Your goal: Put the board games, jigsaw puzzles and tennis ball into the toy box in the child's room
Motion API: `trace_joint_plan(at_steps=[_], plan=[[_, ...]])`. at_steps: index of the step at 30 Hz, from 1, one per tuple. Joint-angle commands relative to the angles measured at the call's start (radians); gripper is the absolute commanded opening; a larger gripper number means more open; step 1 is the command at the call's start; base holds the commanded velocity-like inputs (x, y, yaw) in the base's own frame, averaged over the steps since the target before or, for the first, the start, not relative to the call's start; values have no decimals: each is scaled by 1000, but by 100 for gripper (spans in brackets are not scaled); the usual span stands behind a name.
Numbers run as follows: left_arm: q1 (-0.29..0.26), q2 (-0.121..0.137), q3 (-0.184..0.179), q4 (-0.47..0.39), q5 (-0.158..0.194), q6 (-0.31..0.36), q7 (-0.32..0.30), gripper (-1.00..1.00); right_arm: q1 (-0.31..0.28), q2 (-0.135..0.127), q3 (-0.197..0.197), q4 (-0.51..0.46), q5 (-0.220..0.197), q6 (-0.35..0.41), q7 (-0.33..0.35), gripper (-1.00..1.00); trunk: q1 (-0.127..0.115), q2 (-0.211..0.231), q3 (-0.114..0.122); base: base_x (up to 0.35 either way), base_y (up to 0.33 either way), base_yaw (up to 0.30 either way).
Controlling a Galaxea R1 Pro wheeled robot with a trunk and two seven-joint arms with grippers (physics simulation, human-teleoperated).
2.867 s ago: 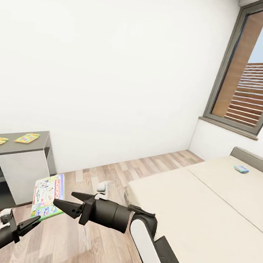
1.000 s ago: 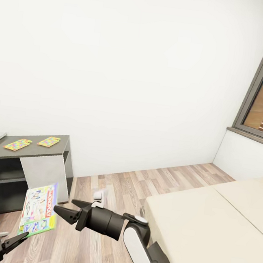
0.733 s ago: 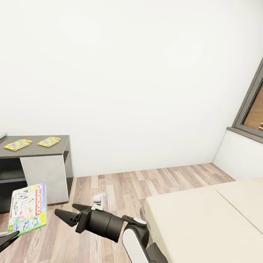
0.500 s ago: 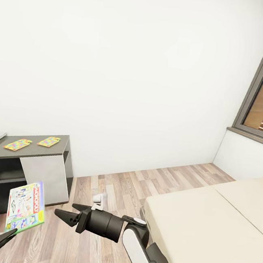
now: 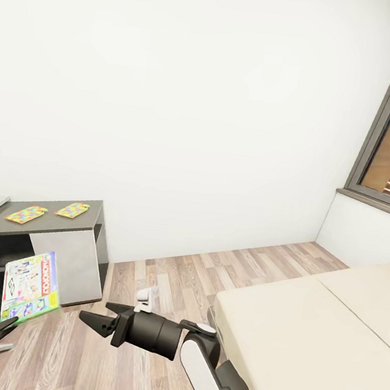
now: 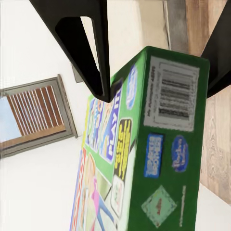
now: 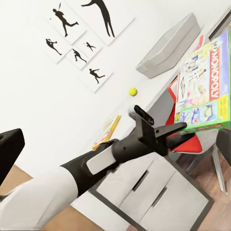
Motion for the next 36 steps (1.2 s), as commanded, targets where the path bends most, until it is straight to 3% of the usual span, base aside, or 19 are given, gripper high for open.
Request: trace_joint_plan(at_steps=[1, 8, 12, 19, 23, 25, 33, 36], plan=[[-14, 7, 1, 1, -3, 31, -3, -100, -1, 1, -1, 0, -6, 7, -2, 100, 0, -1, -1, 0, 0, 0], [-85, 37, 0, 1, -4, 126, 1, -100, -1, 1, -4, 1, -9, 8, -32, 100, 0, -1, -1, 0, 0, 0], [-125, 53, 0, 1, -4, 173, 34, -100, -1, 1, -4, 0, -10, 13, -133, 100, 0, -1, -1, 0, 0, 0], [-185, 88, 0, 1, -5, 250, 88, -100, -2, 1, 2, -10, -8, 24, -352, 100, 0, -1, -1, 0, 0, 0], [-233, 103, -1, 1, -5, 270, 129, -100, -3, 1, 4, -11, -15, 56, -598, 100, 0, -1, -1, 0, 0, 0], [-258, 110, 0, 1, -5, 282, 156, -100, -6, 1, 4, -11, -18, 84, -657, 100, 0, -1, -1, 0, 0, 0], [-371, 126, 1, 1, 2, 291, 251, -100, -10, 1, 5, -15, -15, 105, -697, 100, 0, -1, -1, 0, 0, 0], [-502, 128, 0, 9, 6, 292, 347, -100, -11, 1, 5, -18, -13, 105, -704, 100, 0, -1, -1, 0, 0, 0]])
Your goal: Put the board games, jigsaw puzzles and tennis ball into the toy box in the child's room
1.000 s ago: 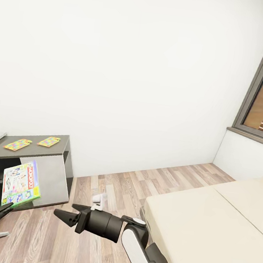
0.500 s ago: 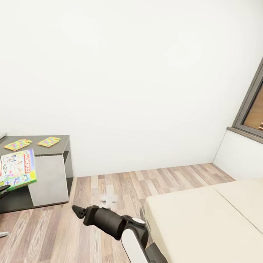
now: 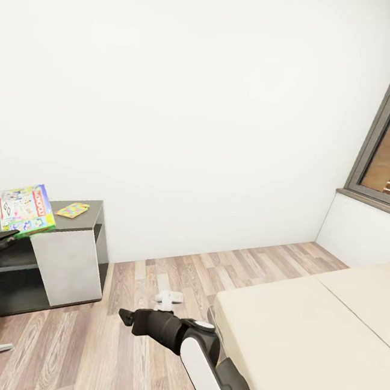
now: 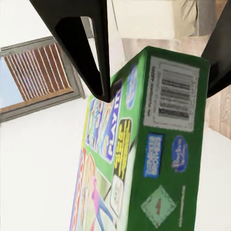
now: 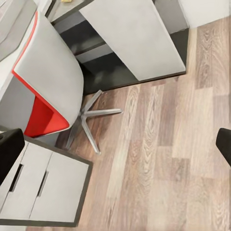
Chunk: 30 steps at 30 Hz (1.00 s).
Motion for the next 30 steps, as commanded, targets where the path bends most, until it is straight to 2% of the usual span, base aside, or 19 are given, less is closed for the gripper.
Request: trace_joint_plan(at_steps=[1, 2, 5, 9, 10, 12, 14, 18, 20, 30], plan=[[-43, 0, 1, 4, -5, 3, 47, -100, -4, 0, 1, -4, -11, 3, -12, 100, 0, -1, -2, 0, 0, 0], [-60, 0, 2, 5, -5, 3, 73, -100, -7, 0, 1, -6, -11, 3, -12, 100, 0, -1, -2, 0, 0, 0], [-118, -3, 2, 10, 3, 2, 215, -100, -51, 0, 1, -9, -12, 18, -28, 100, 0, -1, -2, 0, 0, 0], [-186, -10, 1, 11, 23, -3, 336, -100, -115, 0, 0, -4, -18, 66, -104, 100, 0, -1, -2, 0, 0, 0], [-213, -11, 0, 11, 28, -6, 398, -100, -138, 0, 0, -3, -22, 77, -143, 100, 0, -1, -2, 0, 0, 0], [-238, -12, 0, 11, 34, -7, 480, -100, -158, 0, -2, -1, -35, 84, -173, 100, 0, -1, -2, 0, 0, 0], [-247, -13, 1, 11, 48, -7, 514, -100, -165, 0, -3, 0, -48, 87, -184, 100, 0, -1, -2, 0, 0, 0], [-256, -14, 1, 12, 112, -7, 545, -100, -171, 0, -1, 0, -61, 81, -195, 100, 0, -1, -1, 0, 0, 33], [-257, -14, 1, 11, 133, -6, 547, -100, -171, 0, -1, 0, -61, 79, -197, 100, 0, -1, -1, 0, 0, 185], [-258, -13, 2, 11, 149, -5, 546, -100, -172, 0, -1, -1, -62, 78, -197, 100, 0, -1, 4, 0, 0, 260]])
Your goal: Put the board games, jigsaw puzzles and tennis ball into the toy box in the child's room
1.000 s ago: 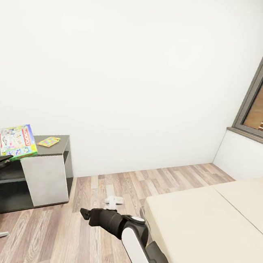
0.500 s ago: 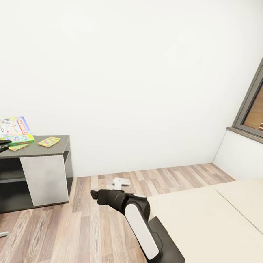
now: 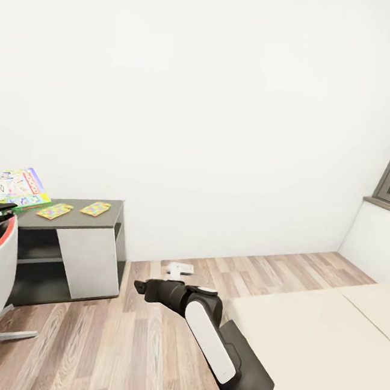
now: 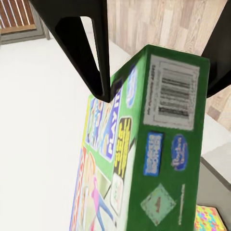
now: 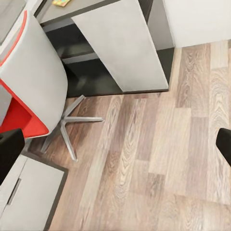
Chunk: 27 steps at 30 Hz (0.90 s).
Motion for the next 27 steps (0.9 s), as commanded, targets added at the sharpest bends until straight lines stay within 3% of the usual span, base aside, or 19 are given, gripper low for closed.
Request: trace_joint_plan(at_steps=[1, 9, 13, 16, 20, 23, 27], plan=[[-2, 0, 6, 0, -2, 6, -6, -100, -1, 0, 1, -1, -11, 1, -10, 100, 0, -1, -1, 0, 0, 274], [-2, -2, 0, 0, -2, 6, -12, -100, -25, 0, 2, -11, -9, 10, -12, 100, 0, -1, 1, 0, 0, 279], [-2, -6, -4, 1, -3, 8, -13, -100, -171, 0, 1, -2, -17, 17, -12, 100, 0, -1, 1, 0, 0, 283], [-2, -19, -6, 1, -3, 9, -13, -100, -291, 0, 0, 53, -55, 25, -13, 100, 0, -1, 1, 0, 0, 284], [-2, -36, -8, 1, -4, 10, -12, -100, -499, 0, -3, 236, -161, 24, -18, 100, 0, -1, 1, 0, 0, 284], [-2, -47, -10, 1, -4, 10, -12, -100, -616, 0, -4, 357, -226, 20, -19, 100, 0, -1, 1, 0, 0, 284], [-2, -61, -12, 1, -5, 11, -12, -100, -724, 0, -4, 434, -293, 20, -19, 100, 0, -1, 1, 0, 0, 284]])
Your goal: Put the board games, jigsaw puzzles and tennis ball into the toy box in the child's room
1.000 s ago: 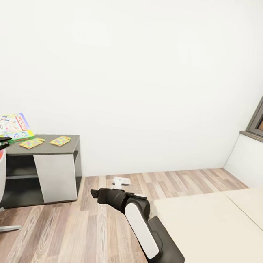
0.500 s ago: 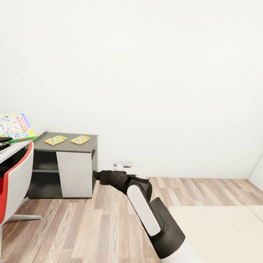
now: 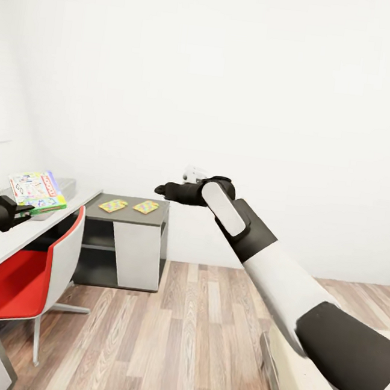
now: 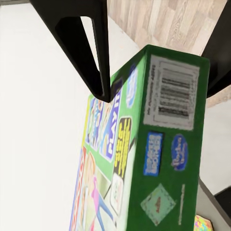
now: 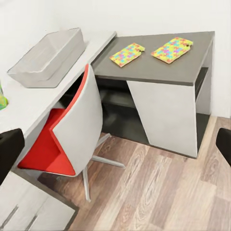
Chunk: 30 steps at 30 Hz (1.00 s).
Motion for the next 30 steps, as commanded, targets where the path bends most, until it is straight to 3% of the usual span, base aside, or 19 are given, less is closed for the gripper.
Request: trace_joint_plan(at_steps=[1, 4, 7, 15, 22, 30], plan=[[-2, -7, 1, 0, -3, 6, -6, -100, -32, 0, 1, 13, -25, 0, -10, 100, 0, -1, -1, 0, 0, 283], [-2, -21, -65, -1, -3, 7, -7, -100, -93, 0, 0, 60, -46, 1, -10, 100, 0, -1, -1, 0, 0, 283], [-2, -24, -132, -1, -3, 7, -18, -100, -116, 0, -1, 112, -52, 5, -10, 100, 0, -1, -1, 0, 0, 283], [-2, -25, -180, -10, -4, 7, -107, -100, -122, 0, -5, 184, -55, 3, -7, 100, 0, -1, -1, 1, 0, 284], [-2, -25, -238, -11, -4, 8, -115, -100, -121, 0, -5, 191, -57, -1, -7, 100, 0, -1, -1, 141, -42, 284], [-2, -25, -251, -11, -3, 14, -116, -100, -120, 0, -4, 186, -58, -2, -7, 100, 0, -1, -2, 243, -164, 190]])
